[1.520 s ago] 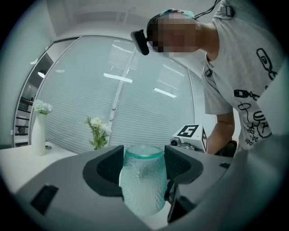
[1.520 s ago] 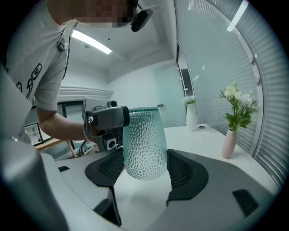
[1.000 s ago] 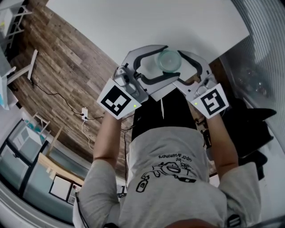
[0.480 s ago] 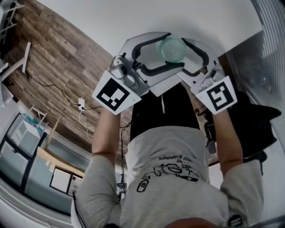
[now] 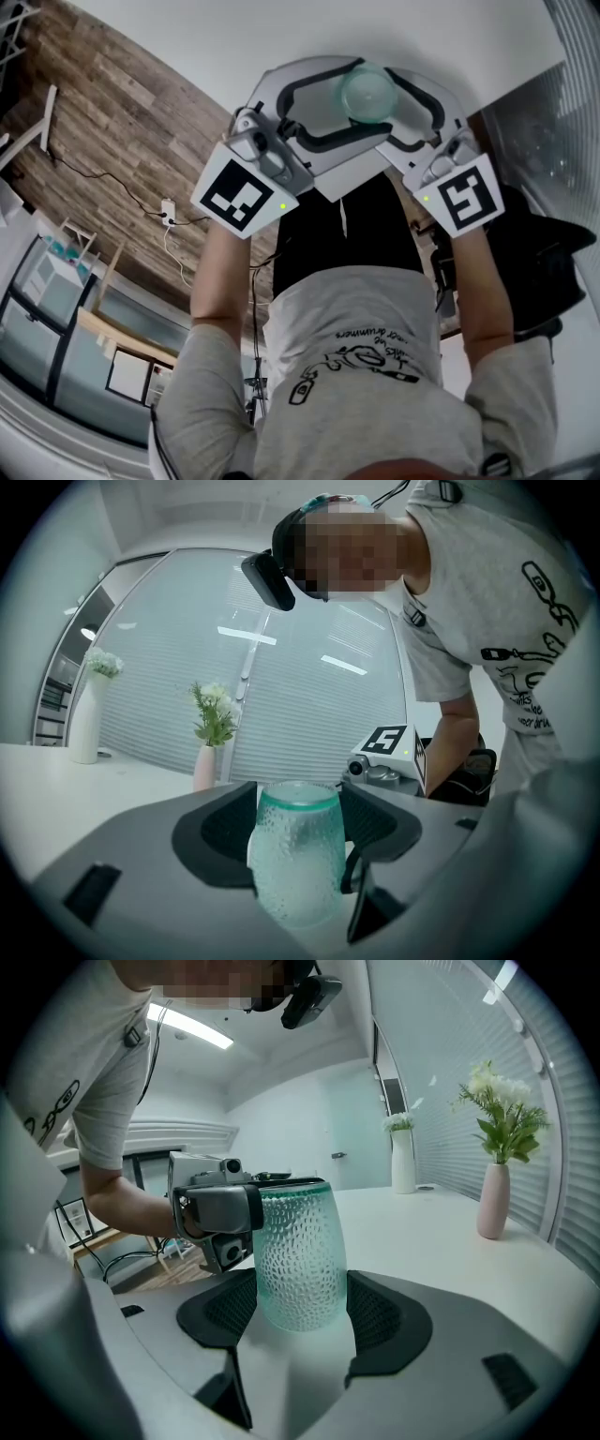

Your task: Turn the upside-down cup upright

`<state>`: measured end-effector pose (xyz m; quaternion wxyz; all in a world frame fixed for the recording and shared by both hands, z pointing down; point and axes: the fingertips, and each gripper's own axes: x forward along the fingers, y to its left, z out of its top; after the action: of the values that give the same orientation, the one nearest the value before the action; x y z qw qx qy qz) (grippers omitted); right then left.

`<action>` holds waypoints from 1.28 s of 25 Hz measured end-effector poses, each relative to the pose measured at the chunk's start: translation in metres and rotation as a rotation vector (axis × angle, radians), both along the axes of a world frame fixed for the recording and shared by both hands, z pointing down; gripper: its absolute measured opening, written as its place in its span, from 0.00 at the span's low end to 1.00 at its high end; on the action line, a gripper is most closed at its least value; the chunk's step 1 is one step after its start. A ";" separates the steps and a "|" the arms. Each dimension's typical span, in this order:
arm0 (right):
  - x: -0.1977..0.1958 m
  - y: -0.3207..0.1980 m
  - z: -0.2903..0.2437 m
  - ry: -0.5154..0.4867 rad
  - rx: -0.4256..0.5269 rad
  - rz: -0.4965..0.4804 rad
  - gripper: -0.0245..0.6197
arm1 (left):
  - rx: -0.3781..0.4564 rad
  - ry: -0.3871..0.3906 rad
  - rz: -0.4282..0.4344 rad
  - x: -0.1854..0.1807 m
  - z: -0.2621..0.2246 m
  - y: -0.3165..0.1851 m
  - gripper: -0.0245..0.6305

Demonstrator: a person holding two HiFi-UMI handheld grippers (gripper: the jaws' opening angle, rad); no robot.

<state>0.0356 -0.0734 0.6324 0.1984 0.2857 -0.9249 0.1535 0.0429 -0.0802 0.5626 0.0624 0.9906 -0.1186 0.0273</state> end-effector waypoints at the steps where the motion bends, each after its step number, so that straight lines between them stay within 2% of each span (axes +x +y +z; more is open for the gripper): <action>1: 0.000 0.000 0.001 0.006 0.002 -0.003 0.53 | -0.002 0.001 0.000 -0.001 0.001 0.000 0.47; 20: -0.002 0.006 0.023 0.070 0.008 -0.049 0.53 | 0.039 -0.020 -0.002 -0.002 0.020 0.007 0.47; 32: -0.004 0.010 0.031 0.088 0.010 -0.065 0.53 | 0.032 -0.051 0.001 -0.002 0.030 0.012 0.47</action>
<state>0.0317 -0.0634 0.6637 0.2426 0.2631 -0.9247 0.1297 0.0410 -0.0683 0.5928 0.0433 0.9905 -0.1200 0.0506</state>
